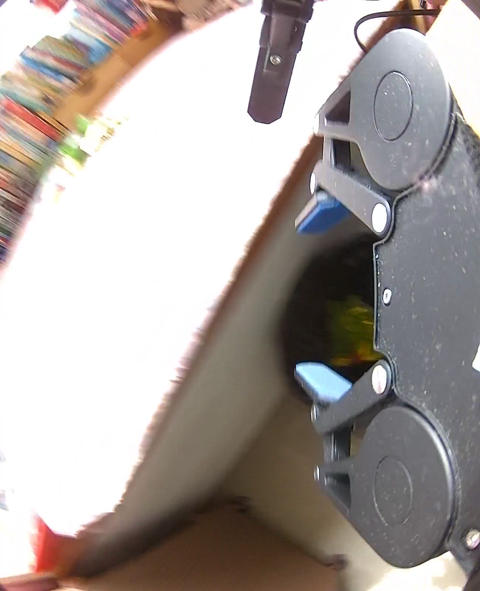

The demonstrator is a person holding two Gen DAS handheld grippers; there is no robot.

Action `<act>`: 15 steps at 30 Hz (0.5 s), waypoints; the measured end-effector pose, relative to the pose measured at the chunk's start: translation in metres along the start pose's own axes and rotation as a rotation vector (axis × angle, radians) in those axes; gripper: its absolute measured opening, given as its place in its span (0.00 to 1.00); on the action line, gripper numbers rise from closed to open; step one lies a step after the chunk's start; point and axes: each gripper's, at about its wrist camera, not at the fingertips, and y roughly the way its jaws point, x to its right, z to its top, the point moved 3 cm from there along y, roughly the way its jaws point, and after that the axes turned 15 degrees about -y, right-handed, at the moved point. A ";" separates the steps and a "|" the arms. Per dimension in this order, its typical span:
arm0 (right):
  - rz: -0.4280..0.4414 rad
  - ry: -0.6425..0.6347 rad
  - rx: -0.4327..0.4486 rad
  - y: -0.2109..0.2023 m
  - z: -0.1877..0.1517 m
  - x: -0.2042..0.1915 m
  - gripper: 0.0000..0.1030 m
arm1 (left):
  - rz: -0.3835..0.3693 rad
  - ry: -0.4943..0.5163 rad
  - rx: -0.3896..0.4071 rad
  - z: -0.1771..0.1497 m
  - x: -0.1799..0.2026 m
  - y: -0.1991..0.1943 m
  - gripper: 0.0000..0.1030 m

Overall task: Collect trash
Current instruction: 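Grasp a gold candy wrapper with the left tool while the right tool grasps another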

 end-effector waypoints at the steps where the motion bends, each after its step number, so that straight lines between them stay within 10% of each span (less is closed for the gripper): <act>1: -0.019 -0.007 0.034 -0.011 0.011 0.005 0.71 | -0.013 0.015 0.029 0.008 0.008 -0.005 0.85; 9: -0.273 -0.060 0.207 -0.050 0.097 0.094 0.85 | -0.135 0.003 0.104 0.099 0.109 -0.005 0.93; 15: -0.375 -0.086 0.176 -0.035 0.128 0.172 0.80 | -0.173 -0.028 0.061 0.145 0.197 0.049 0.87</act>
